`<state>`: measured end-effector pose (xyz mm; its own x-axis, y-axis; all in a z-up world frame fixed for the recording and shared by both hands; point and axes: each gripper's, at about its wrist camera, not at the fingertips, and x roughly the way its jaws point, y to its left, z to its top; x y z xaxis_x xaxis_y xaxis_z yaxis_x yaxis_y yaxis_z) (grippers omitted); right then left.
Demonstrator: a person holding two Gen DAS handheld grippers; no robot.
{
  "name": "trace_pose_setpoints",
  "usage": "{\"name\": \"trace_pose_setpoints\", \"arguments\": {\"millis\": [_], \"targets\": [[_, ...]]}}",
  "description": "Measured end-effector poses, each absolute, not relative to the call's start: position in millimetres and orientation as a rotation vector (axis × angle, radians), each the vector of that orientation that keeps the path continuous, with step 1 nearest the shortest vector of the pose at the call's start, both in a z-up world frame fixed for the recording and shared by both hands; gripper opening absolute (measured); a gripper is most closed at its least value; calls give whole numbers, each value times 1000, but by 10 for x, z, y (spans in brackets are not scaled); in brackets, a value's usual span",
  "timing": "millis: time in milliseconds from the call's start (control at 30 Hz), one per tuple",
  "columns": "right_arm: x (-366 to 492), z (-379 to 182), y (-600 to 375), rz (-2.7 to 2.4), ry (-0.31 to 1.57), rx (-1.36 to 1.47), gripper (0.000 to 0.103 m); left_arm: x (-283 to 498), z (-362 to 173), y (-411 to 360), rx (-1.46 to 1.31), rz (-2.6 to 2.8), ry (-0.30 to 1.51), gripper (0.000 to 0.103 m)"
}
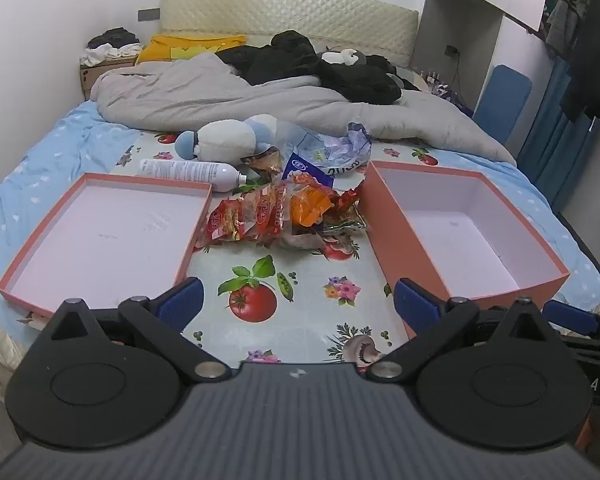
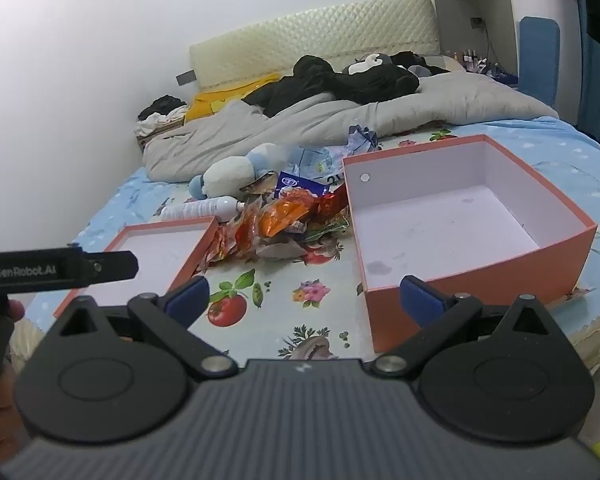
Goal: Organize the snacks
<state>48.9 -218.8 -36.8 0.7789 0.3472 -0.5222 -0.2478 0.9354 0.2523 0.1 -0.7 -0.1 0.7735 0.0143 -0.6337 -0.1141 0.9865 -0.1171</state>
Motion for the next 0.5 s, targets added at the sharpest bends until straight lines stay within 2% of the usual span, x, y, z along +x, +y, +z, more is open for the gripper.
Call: {"name": "trace_pose_setpoints", "arguments": {"millis": [500], "targets": [[513,-361,-2186,324,623,193,103,-5,66,-71,-142,60,679,103]]}}
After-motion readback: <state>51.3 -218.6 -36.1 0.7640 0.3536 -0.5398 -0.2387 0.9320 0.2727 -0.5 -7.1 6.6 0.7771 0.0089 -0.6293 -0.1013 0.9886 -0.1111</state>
